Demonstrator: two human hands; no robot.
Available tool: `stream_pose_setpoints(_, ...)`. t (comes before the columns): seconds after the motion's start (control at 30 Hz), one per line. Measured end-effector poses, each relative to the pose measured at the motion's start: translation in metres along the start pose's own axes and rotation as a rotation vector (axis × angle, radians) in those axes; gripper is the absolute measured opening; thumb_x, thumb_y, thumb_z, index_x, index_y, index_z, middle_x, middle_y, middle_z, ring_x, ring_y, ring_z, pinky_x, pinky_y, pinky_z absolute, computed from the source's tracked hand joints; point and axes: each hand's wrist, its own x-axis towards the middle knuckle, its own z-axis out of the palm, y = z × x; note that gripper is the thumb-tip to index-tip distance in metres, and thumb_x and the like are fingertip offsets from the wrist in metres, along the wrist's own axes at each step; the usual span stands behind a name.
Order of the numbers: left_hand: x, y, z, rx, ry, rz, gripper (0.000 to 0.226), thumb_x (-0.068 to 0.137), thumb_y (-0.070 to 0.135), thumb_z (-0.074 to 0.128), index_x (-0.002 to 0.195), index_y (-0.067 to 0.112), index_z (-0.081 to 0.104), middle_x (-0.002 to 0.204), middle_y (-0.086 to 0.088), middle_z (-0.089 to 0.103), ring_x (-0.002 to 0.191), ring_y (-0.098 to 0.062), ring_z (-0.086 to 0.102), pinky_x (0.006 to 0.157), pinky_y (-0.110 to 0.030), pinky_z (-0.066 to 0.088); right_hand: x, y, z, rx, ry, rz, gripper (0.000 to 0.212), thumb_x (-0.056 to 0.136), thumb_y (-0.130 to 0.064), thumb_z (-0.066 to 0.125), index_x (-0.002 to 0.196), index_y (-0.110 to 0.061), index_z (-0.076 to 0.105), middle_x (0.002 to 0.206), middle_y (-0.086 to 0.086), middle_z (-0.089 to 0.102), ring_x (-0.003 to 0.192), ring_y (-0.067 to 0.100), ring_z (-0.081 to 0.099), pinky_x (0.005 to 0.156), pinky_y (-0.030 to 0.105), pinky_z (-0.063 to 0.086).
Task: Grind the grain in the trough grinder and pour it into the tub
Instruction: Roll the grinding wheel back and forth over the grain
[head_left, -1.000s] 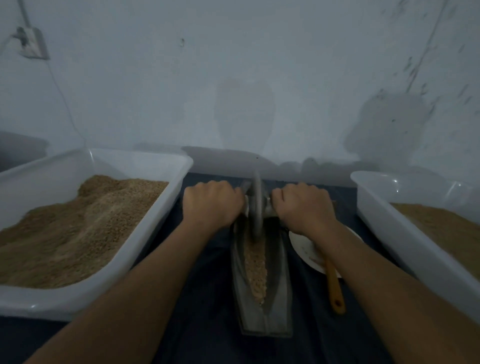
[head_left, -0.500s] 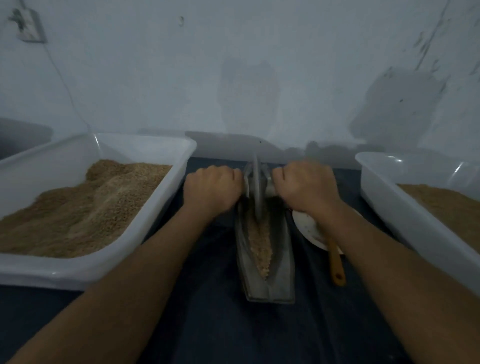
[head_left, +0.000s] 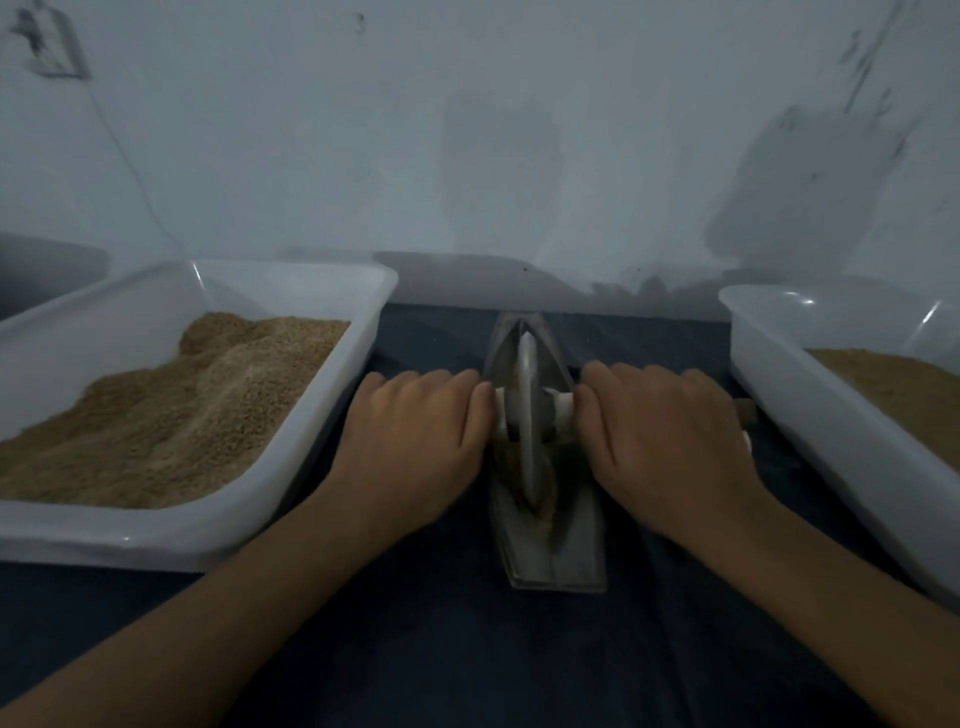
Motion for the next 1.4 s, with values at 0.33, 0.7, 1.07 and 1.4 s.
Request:
stream_pose_setpoints(0.33,0.112,0.001,0.033,0.167,-0.200,-0.190,0.037,0.104,0.035,0.028,0.078,0.020,0.049,0.103,-0.012,0.068,0.080,-0.033,0.059,0.058,-0.033,0.027,0.082,0.042,0.065,0.062,-0.577,0.244,0.028,0.106,-0.036,0.032,0.100,-0.017,0.052,0.104,0.010,0.056,0.083,0.026,0.045,0.070,0.042,0.035)
stream_pose_setpoints(0.7,-0.004,0.004,-0.004,0.187,-0.084,0.044,0.043,0.101,0.037,0.000,0.083,0.027,0.038,0.077,0.008,0.045,0.063,-0.020,0.043,0.061,-0.036,0.030,0.001,0.004,0.004,0.069,-0.014,-0.012,0.034,0.105,-0.036,0.025,0.075,-0.027,0.037,0.061,-0.011,0.034,0.050,0.013,0.031,0.054,0.035,0.030)
stream_pose_setpoints(1.07,0.064,-0.006,0.034,0.196,-0.130,-0.073,0.025,0.106,0.028,0.027,0.091,0.019,0.046,0.092,-0.003,0.059,0.075,-0.026,0.053,0.064,-0.035,0.043,0.069,0.022,0.039,-0.129,-0.285,-0.021,0.025,0.098,-0.023,0.033,0.080,-0.016,0.050,0.071,0.003,0.049,0.062,0.025,0.048,0.055,0.031,0.031)
stream_pose_setpoints(1.4,0.017,0.004,0.004,0.211,-0.176,0.050,0.044,0.104,0.033,-0.002,0.097,0.023,0.040,0.093,0.001,0.051,0.077,-0.026,0.054,0.065,-0.036,0.043,0.017,0.005,0.014,0.055,-0.117,0.037,0.037,0.101,-0.035,0.021,0.069,-0.025,0.035,0.058,-0.011,0.036,0.047,0.014,0.034,0.053,0.033,0.035)
